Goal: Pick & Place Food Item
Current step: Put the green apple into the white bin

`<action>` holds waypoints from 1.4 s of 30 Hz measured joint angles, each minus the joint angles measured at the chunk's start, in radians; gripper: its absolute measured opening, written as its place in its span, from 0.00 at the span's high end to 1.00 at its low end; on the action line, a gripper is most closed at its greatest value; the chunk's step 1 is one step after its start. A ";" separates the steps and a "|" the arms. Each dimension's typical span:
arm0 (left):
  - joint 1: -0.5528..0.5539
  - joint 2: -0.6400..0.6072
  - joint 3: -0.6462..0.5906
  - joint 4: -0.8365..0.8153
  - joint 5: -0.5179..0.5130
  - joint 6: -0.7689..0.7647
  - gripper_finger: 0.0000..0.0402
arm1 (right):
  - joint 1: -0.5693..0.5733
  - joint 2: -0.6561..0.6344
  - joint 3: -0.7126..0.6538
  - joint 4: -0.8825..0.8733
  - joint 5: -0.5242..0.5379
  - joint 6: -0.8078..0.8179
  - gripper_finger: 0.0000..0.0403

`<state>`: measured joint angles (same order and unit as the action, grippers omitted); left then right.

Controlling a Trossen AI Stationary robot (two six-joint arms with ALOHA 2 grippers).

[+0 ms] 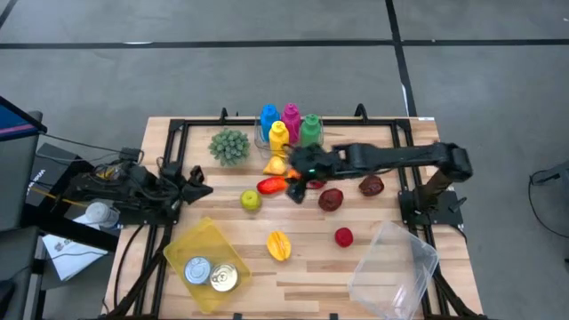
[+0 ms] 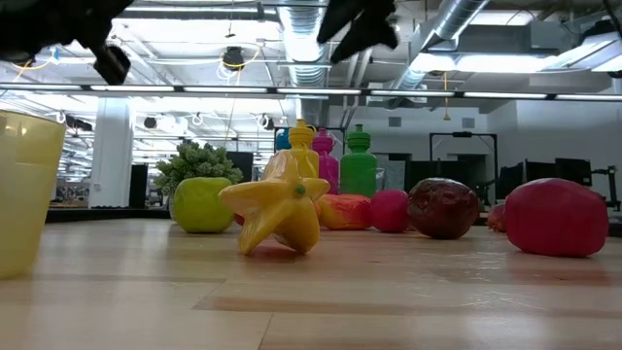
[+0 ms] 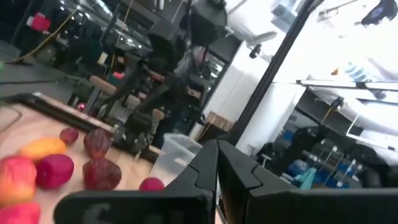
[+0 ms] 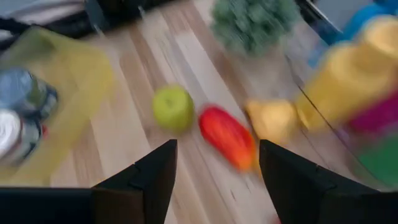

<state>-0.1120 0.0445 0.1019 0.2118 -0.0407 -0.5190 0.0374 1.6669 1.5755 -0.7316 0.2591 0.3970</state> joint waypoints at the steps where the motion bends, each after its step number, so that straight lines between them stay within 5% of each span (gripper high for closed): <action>1: 0.001 -0.005 -0.026 0.016 -0.001 -0.010 1.00 | -0.002 0.032 0.004 0.045 -0.004 -0.012 0.45; 7: 0.001 -0.042 -0.095 -0.007 -0.006 -0.051 1.00 | 0.000 0.212 0.068 0.117 -0.044 -0.094 0.33; 13: 0.001 -0.034 -0.095 -0.010 -0.021 -0.023 1.00 | 0.026 0.411 0.282 0.101 -0.065 -0.334 0.18; 21: 0.001 -0.007 -0.095 0.000 -0.022 -0.095 1.00 | 0.006 0.650 0.552 -0.001 -0.085 -0.425 0.02; 29: 0.001 0.011 -0.095 0.010 -0.022 -0.091 1.00 | -0.022 0.792 0.682 -0.032 -0.192 -0.459 0.03; 42: 0.001 0.011 -0.095 0.016 -0.022 -0.091 1.00 | -0.061 0.809 0.688 -0.032 -0.211 -0.486 0.03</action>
<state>-0.1108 0.0555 0.0067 0.2276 -0.0631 -0.6098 -0.0237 2.4760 2.2639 -0.7632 0.0479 -0.0890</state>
